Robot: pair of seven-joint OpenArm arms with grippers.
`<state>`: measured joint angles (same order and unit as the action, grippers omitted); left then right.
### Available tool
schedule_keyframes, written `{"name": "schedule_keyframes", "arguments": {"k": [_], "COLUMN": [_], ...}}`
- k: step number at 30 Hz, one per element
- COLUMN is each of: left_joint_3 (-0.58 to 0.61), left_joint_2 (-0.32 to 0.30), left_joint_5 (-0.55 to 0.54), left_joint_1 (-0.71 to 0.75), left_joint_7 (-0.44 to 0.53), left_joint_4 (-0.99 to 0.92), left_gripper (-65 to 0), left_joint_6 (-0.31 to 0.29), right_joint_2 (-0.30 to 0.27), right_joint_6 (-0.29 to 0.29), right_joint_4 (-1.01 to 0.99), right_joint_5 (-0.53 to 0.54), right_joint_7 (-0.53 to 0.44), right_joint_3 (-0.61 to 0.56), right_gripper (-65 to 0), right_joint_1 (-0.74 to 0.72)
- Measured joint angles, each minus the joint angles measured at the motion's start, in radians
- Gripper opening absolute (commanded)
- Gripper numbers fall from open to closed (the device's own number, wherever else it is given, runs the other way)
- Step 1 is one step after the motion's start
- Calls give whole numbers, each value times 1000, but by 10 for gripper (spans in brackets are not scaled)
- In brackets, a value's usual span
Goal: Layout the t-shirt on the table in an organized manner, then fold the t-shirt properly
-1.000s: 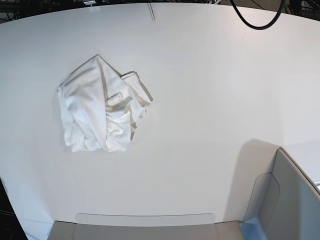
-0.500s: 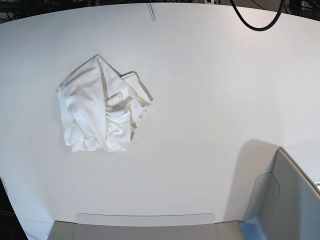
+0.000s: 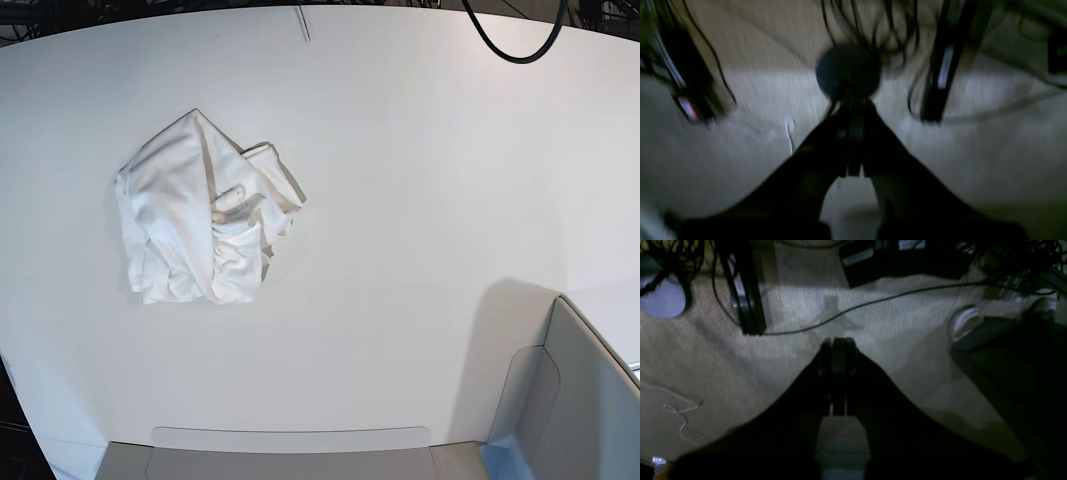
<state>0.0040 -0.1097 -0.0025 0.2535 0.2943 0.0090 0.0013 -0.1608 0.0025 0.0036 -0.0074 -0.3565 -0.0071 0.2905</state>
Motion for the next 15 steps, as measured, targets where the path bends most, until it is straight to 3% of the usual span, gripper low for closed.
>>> {"name": "schedule_keyframes", "arguments": {"k": [6,11,15], "left_joint_3": [-29,-231,-307], "left_joint_2": [-13,-6,-13], "left_joint_5": [2,1,2], "left_joint_1": [137,190,219], "left_joint_7": [294,519,731], "left_joint_4": [-8,-8,-2], "left_gripper": [-648,-648,-647], "left_joint_6": [2,-6,-7], "right_joint_2": [-24,-16,-18], "right_joint_6": [-3,-2,-1], "right_joint_4": [-3,2,0], "right_joint_5": [3,3,4], "right_joint_7": [-178,-383,-529], "right_joint_3": [2,4,4], "right_gripper": [-650,-650,-650], "right_joint_1": [61,120,177]}}
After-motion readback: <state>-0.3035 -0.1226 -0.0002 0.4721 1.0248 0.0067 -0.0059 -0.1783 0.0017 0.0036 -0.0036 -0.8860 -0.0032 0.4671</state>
